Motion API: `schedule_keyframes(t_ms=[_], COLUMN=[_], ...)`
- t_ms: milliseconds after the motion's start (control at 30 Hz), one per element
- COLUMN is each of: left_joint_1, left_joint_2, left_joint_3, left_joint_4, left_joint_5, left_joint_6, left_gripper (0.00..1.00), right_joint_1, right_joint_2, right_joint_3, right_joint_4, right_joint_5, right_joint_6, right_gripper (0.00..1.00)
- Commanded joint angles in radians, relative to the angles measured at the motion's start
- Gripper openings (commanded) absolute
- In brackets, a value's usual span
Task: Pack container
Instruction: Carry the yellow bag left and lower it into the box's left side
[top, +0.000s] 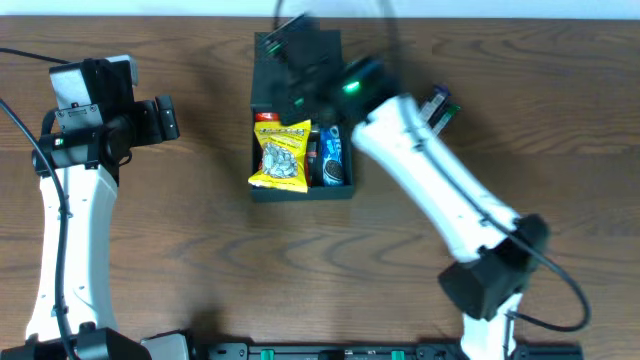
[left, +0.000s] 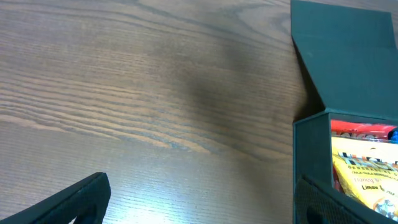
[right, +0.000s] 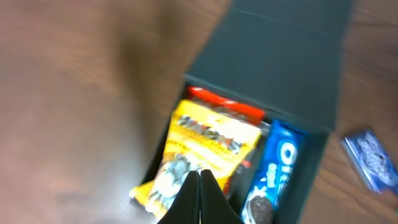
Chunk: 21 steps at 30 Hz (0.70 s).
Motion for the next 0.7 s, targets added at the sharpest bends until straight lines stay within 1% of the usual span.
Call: schedule_keyframes(t_ms=[0, 67, 100, 167, 233, 400, 667], left_joint_1=[0.006, 0.006, 0.006, 0.006, 0.006, 0.006, 0.006], left_joint_2=[0.007, 0.007, 0.007, 0.007, 0.007, 0.007, 0.007], left_joint_3=[0.004, 0.004, 0.004, 0.004, 0.004, 0.004, 0.004], left_joint_4=[0.003, 0.003, 0.003, 0.003, 0.003, 0.003, 0.002], left_joint_5=[0.004, 0.004, 0.004, 0.004, 0.004, 0.004, 0.004], left_joint_6=[-0.011, -0.011, -0.011, -0.011, -0.011, -0.011, -0.011], left_gripper=[0.95, 0.95, 0.95, 0.95, 0.95, 0.95, 0.95], right_joint_1=[-0.067, -0.095, -0.102, -0.104, -0.101, -0.085, -0.084], right_joint_2=[0.047, 0.077, 0.097, 0.126, 0.143, 0.184, 0.301], right_joint_3=[-0.063, -0.129, -0.164, -0.211, -0.244, -0.301, -0.306], right_joint_4=[-0.005, -0.004, -0.003, 0.004, 0.011, 0.068, 0.169], right_joint_5=[-0.509, -0.688, -0.747, -0.837, -0.881, -0.862, -0.618], right_joint_6=[-0.240, -0.323, -0.355, -0.407, -0.447, -0.457, -0.307], right_gripper=[0.01, 0.01, 0.01, 0.01, 0.01, 0.01, 0.01])
